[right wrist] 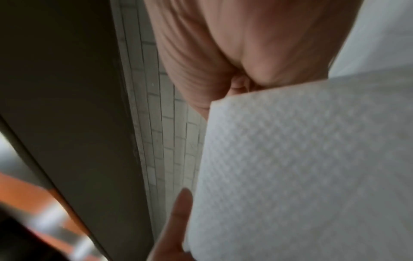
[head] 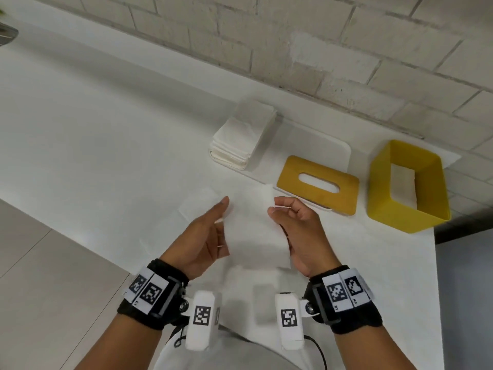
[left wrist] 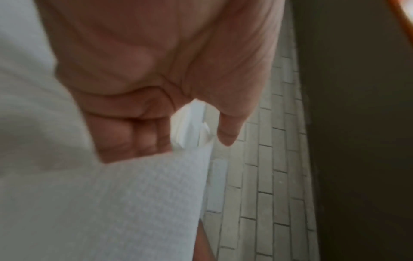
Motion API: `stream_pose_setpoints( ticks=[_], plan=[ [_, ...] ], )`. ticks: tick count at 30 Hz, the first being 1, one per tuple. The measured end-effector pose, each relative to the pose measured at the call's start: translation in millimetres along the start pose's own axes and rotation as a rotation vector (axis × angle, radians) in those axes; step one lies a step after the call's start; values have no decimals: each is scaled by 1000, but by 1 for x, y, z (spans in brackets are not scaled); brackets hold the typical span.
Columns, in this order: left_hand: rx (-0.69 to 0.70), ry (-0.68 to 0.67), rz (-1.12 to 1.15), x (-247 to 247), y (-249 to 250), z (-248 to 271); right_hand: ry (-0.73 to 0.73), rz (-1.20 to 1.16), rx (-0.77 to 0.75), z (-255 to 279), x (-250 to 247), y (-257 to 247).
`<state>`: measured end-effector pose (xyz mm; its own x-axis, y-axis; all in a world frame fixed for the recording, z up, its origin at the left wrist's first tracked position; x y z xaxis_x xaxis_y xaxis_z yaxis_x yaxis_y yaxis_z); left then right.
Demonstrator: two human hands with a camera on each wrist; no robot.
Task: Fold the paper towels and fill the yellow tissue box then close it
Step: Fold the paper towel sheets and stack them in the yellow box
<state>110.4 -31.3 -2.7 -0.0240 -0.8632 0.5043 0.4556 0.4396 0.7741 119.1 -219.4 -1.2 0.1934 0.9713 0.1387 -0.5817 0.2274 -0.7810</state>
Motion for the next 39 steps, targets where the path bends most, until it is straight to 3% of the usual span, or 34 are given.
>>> stream_pose_setpoints(
  ticks=[3,7,11,18,23,28,30,35,39],
  plan=[
    [-44,13,15,-9,-18,6,48,142,32,-6,10,22],
    [96,155,-186,-33,-30,3,90,283,112,-11,10,35],
    [156,242,-424,-54,-32,10,377,635,18,-35,-8,27],
    [132,263,-393,-67,-32,11,524,883,73,-62,4,12],
    [124,251,-387,-68,-33,9,472,669,-14,-67,4,12],
    [113,245,-386,-70,-31,10,567,375,-134,-58,-12,8],
    [119,244,-375,-68,-28,10,489,265,-143,-53,-18,6],
    [150,242,-302,-59,-14,8,127,9,-270,-3,-14,-27],
    [215,213,-215,-45,0,1,-166,-237,-269,45,-9,-60]
  ],
)
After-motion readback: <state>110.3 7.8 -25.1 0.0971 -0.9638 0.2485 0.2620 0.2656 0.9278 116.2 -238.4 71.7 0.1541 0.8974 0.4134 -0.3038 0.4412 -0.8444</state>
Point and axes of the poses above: each hand's wrist, its own z-axis away from the middle knuckle, its own x-axis out of the palm, y = z × x, the point moved 3 cm from there along -z, towards the middle knuckle, and after that the axes turned 14 degrees about x, right-handed, at the moved point
